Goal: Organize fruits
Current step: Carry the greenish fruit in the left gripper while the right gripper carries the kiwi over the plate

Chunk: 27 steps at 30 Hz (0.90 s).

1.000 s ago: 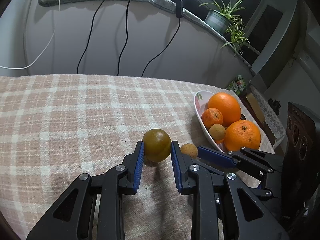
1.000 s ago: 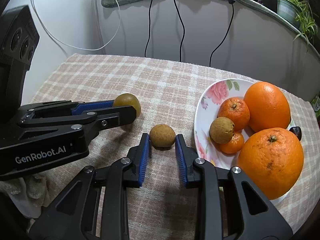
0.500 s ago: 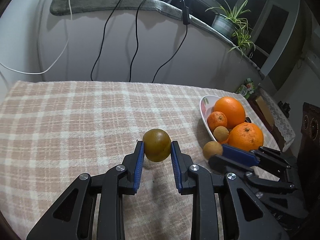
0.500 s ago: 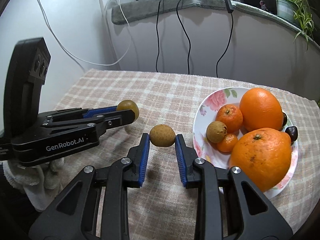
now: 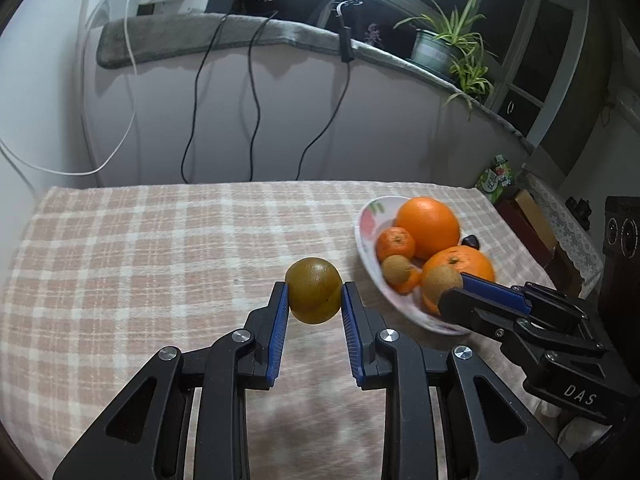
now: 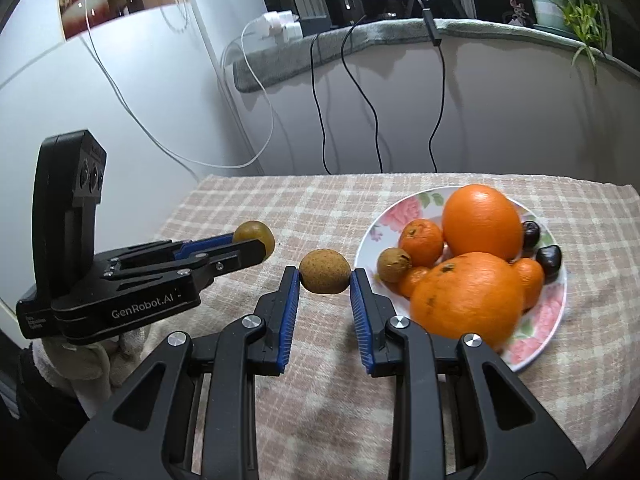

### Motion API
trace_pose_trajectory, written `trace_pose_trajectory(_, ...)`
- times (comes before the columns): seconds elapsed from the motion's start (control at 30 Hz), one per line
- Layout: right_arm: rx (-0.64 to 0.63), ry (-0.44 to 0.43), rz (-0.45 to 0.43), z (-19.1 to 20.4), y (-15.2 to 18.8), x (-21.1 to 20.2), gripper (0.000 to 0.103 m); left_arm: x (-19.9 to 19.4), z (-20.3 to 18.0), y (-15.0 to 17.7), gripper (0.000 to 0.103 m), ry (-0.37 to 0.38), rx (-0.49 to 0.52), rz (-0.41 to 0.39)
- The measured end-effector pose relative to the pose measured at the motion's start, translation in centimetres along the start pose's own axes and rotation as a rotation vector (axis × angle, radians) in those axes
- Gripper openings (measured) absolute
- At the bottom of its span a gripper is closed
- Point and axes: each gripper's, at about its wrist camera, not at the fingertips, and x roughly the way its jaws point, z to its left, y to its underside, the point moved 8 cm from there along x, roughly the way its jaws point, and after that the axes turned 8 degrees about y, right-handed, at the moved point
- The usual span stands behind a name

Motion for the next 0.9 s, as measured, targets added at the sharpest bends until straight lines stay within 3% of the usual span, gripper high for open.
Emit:
trace_pose_trajectory(0.27, 0.043, -0.009, -0.033, -3.7, 0.0, -2.5, 0.027, 0.9, -3.9, -0.6, 0.025, 0.007, 0.049, 0.007)
trace_pose_trajectory(0.47, 0.08, 0.041, -0.053, -8.2, 0.1, -3.9, 0.027, 2.2, -6.0, -0.9, 0.025, 0.024, 0.07, 0.022)
trace_pose_trajectory(0.73, 0.11, 0.108, -0.045, -13.3, 0.9, -4.5, 0.027, 4.1, -7.7, -1.4, 0.025, 0.038, 0.078, 0.039)
trace_pose_trajectory(0.9, 0.119, 0.11, -0.044, -14.5, 0.6, -4.2, 0.027, 5.0, -8.0, -2.1, 0.025, 0.035, 0.079, 0.045)
